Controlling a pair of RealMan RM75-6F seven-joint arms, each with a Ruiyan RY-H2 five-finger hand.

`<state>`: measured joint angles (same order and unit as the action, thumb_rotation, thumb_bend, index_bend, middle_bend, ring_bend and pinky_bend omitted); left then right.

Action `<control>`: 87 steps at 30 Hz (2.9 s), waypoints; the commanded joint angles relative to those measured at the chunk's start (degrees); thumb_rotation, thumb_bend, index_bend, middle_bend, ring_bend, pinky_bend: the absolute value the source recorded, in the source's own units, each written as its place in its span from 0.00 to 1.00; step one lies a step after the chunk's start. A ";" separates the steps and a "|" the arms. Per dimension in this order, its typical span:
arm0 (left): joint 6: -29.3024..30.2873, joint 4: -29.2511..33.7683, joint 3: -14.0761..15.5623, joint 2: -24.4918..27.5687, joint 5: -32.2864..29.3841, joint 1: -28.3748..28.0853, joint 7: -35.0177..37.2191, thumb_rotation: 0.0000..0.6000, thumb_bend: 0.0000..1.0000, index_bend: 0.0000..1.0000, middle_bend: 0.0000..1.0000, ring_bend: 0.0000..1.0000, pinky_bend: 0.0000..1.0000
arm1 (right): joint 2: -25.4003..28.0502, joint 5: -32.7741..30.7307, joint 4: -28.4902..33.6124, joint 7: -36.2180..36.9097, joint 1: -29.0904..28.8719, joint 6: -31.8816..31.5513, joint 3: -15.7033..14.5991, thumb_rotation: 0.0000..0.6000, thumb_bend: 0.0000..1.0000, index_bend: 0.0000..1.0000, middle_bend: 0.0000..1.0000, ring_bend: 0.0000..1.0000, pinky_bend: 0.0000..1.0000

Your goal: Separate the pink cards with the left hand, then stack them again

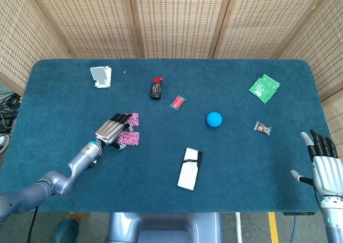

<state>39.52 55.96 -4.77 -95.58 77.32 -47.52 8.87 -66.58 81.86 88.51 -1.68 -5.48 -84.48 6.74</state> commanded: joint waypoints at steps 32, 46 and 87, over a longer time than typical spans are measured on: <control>-10.87 -15.62 -8.40 -6.04 -11.23 -5.60 4.19 1.00 0.27 0.64 0.00 0.00 0.00 | -0.06 -0.20 -0.13 -0.04 -0.37 0.79 -0.08 1.00 0.00 0.00 0.00 0.00 0.00; -9.91 -14.29 -8.19 -5.47 -9.47 -5.31 5.24 1.00 0.25 0.26 0.00 0.00 0.00 | 0.00 -0.19 0.07 -0.21 -0.30 0.58 -0.09 1.00 0.00 0.00 0.00 0.00 0.00; 43.53 34.36 2.04 28.96 -1.47 36.24 5.88 1.00 0.04 0.00 0.00 0.00 0.00 | -0.91 3.60 -1.87 0.25 0.17 -3.41 -0.20 1.00 0.00 0.00 0.00 0.00 0.00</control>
<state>82.25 89.59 -3.63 -67.16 75.14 -12.25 15.02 -67.49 85.37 86.67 -1.48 -5.35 -87.80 6.53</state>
